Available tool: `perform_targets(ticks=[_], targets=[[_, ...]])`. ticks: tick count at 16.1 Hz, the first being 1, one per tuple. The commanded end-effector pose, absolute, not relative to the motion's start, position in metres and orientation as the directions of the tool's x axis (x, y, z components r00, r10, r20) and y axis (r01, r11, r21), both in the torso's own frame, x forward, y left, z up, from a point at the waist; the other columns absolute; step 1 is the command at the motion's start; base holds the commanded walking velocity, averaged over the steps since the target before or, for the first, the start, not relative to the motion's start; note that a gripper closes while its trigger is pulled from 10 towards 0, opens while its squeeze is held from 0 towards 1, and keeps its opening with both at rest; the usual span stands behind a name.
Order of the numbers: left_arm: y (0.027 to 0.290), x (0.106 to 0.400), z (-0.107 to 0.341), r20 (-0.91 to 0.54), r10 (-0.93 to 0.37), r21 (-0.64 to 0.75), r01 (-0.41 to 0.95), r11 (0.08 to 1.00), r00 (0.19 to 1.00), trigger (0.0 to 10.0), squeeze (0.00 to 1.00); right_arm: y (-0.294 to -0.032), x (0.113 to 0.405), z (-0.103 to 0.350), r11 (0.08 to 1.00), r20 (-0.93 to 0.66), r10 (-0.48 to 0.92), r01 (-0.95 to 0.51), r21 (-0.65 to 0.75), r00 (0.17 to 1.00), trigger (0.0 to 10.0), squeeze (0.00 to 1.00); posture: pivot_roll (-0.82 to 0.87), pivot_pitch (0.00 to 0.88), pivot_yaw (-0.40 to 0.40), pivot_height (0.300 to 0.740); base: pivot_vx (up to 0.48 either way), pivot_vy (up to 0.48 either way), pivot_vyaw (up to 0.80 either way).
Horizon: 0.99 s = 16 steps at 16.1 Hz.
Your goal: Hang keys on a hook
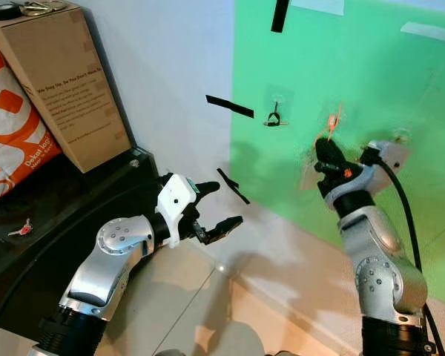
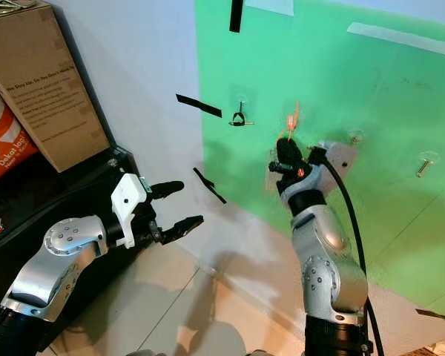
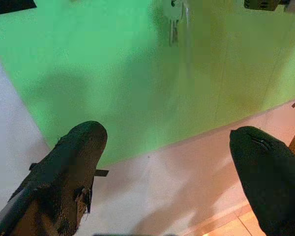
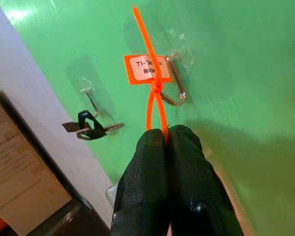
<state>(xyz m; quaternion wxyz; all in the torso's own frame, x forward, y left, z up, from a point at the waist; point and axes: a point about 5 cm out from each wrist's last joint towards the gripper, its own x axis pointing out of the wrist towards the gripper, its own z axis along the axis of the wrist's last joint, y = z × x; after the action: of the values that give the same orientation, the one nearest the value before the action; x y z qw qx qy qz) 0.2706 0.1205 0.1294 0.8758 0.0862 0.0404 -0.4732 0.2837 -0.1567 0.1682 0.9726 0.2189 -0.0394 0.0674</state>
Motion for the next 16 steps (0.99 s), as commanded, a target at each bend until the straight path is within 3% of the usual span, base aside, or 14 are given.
perform_targets(ticks=[1, 16], targets=[[0.1207, 0.2723, 0.1352, -0.147, -0.829, 0.136, 0.841, 0.524, 0.540, 10.0, 0.25, -0.1582, 0.2824, 0.1705, 0.887, 0.109, 0.099, -0.138, 0.440, 0.989, 10.0, 0.00, 0.00, 0.000, 0.043, 0.740, 0.000, 0.000, 0.00], [0.1198, 0.2735, 0.1367, -0.149, -0.837, 0.143, 0.849, 0.509, 0.527, 10.0, 0.25, -0.1568, 0.2910, 0.1667, 0.870, 0.063, 0.095, -0.114, 0.480, 0.993, 10.0, 0.00, 0.00, 0.000, 0.048, 0.740, 0.000, 0.000, 0.00]])
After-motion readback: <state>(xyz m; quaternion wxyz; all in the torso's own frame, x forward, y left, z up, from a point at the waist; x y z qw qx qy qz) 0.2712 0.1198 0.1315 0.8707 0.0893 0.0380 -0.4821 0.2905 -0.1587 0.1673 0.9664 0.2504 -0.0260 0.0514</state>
